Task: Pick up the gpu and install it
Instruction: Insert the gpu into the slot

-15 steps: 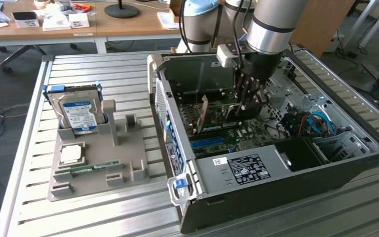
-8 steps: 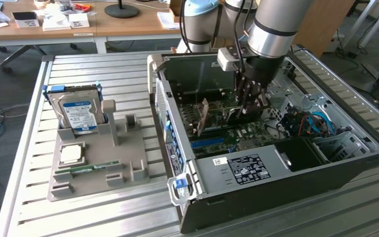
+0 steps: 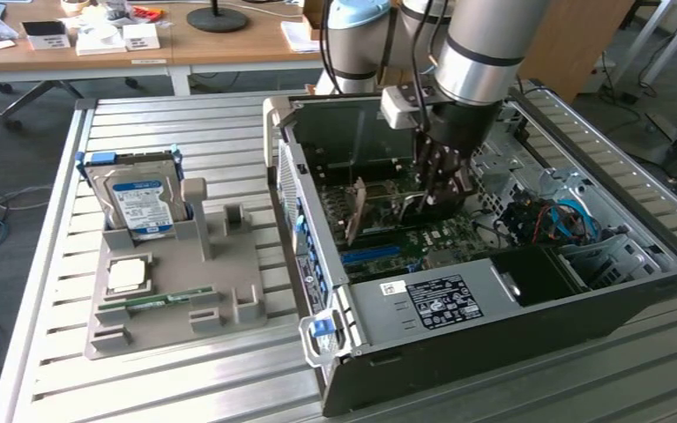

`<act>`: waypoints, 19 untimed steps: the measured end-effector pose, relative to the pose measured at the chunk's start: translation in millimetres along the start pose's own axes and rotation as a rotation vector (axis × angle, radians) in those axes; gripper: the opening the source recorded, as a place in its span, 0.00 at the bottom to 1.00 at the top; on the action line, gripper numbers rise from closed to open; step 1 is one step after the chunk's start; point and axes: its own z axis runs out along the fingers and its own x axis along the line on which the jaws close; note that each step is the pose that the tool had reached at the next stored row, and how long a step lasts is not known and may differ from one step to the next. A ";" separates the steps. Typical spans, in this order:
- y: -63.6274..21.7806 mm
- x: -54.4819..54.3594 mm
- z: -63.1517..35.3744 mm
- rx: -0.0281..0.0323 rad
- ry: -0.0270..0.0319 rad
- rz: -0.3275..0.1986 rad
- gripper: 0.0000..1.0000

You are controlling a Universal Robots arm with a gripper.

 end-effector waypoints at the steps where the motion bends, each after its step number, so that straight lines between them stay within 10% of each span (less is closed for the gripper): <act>1: 1.3 0.1 0.0 0.0001 0.0000 0.000 0.27; 19: 9.6 0.8 8.1 0.0004 -0.0003 0.000 0.27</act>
